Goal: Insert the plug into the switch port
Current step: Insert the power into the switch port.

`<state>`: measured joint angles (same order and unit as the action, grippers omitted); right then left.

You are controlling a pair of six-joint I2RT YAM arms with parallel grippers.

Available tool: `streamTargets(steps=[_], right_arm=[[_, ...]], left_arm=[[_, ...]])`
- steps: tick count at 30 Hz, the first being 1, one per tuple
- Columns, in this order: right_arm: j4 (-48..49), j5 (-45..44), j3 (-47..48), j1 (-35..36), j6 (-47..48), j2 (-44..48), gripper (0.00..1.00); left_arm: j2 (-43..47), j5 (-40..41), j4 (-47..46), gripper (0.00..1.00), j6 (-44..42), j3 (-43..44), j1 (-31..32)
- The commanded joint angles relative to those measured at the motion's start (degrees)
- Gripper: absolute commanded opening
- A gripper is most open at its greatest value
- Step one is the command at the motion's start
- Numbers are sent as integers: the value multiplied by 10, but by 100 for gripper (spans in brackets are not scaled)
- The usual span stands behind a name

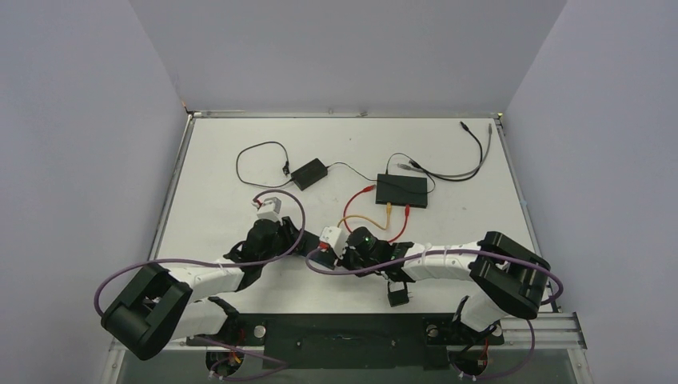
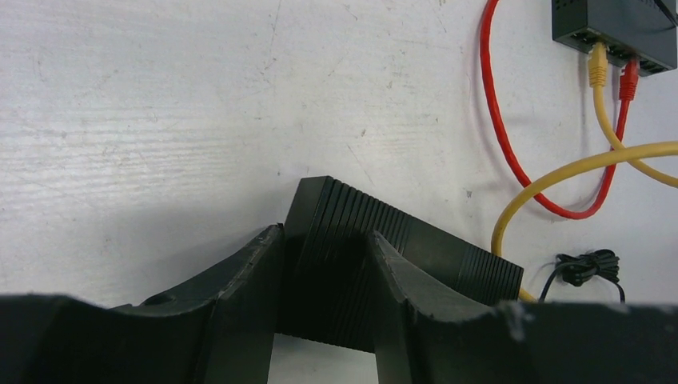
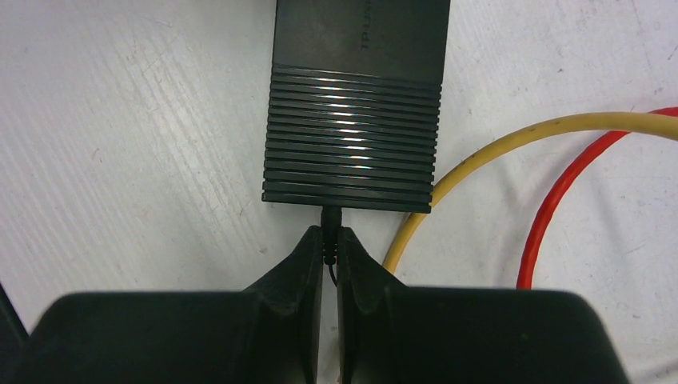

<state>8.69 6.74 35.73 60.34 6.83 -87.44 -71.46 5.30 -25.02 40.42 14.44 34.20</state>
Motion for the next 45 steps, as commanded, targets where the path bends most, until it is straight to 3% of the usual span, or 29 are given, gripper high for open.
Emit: streamTargets(steps=[1,7,12,17,27,32,38,45], right_arm=[[142,68,61,-21,25,35,0],[55,123,67,-72,40,39,2],[15,117,74,-76,47,38,24],[-14,57,68,-75,32,71,34],[-75,-105,-6,-76,-60,223,39],[-119,-128,-34,-76,-129,290,41],[-31,-103,-140,-58,-244,362,39],[-18,-143,-163,15,-291,327,34]], left_arm=[[29,-183,34,37,52,-23,64],[110,-175,99,38,59,-28,72],[163,-172,136,38,71,-40,79],[238,-168,171,38,105,-72,90],[393,-111,327,41,102,-45,97],[379,-96,339,41,80,-15,97],[299,-59,301,45,36,14,96],[214,-21,242,47,-3,52,94]])
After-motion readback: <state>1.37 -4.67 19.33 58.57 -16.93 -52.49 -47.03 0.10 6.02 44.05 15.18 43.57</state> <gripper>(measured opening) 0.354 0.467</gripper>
